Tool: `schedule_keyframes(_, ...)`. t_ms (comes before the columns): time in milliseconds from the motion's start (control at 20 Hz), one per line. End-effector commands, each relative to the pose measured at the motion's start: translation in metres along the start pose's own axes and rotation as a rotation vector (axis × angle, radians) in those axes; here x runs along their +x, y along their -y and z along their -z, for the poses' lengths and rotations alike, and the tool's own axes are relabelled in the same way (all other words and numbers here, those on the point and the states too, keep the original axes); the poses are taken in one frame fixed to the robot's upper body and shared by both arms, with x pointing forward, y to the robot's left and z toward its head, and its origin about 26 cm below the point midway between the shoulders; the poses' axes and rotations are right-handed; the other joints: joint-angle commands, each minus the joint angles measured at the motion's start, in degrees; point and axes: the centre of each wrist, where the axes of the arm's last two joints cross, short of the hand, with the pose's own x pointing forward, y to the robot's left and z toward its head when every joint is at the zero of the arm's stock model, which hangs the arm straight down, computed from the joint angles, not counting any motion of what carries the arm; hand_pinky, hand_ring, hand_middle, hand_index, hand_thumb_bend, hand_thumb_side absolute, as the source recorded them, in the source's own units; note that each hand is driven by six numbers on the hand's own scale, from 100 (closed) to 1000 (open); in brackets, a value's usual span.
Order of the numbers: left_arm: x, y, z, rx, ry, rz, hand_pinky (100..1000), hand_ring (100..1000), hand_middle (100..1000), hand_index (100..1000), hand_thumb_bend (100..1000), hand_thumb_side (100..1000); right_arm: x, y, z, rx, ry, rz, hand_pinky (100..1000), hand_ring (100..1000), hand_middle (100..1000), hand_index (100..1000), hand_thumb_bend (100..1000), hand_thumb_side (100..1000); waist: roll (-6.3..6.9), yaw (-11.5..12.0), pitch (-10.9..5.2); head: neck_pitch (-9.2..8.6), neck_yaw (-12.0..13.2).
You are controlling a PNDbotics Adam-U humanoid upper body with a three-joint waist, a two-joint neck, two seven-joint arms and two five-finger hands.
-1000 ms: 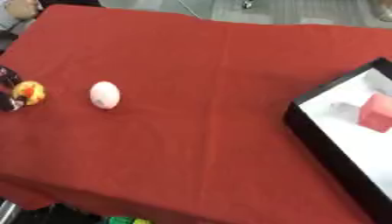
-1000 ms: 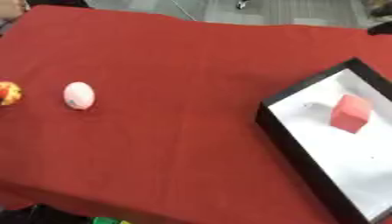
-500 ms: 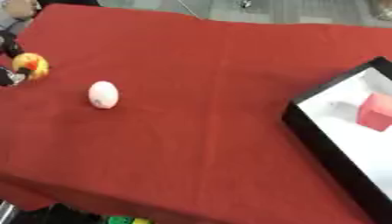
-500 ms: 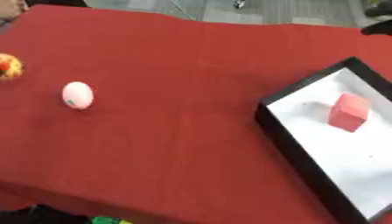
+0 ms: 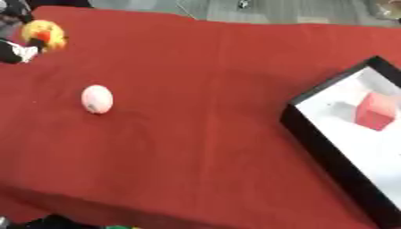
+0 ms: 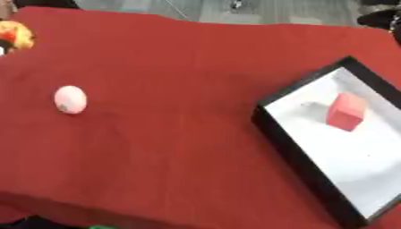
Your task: Pick up the objects with one hand, pass them to the other hand, and then place them into the box on the other side of the table.
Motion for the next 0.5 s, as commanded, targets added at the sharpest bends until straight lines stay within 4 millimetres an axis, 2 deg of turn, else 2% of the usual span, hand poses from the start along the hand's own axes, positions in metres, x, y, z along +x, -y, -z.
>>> schedule_keyframes(50, 0.018, -0.009, 0.002, 0.085, 0.078, -0.013, 927, 762, 597, 558, 100, 183, 0.024, 0.013, 0.006, 0.011, 0.043, -0.060, 1000, 887, 931, 946, 100, 369, -0.60, -0.1, -1.99, -1.16, -0.8)
schedule_keyframes(150, 0.024, 0.000, 0.006, 0.115, 0.117, -0.064, 947, 757, 582, 552, 100, 181, 0.029, 0.012, 0.010, 0.014, 0.063, -0.068, 1000, 883, 926, 942, 100, 391, -0.54, -0.2, -2.07, -1.35, -1.3)
schedule_keyframes(300, 0.031, 0.016, 0.013, 0.165, 0.161, -0.173, 966, 743, 557, 546, 100, 261, 0.038, 0.011, 0.021, 0.015, 0.106, -0.088, 1000, 883, 922, 939, 100, 398, -0.52, -0.3, -2.15, -1.46, -2.1)
schedule_keyframes(500, 0.046, 0.041, 0.025, 0.229, 0.218, -0.307, 976, 738, 546, 543, 100, 307, 0.050, 0.004, 0.041, 0.034, 0.191, -0.154, 1000, 880, 934, 942, 100, 361, -0.56, -0.5, -2.27, -1.40, -3.4)
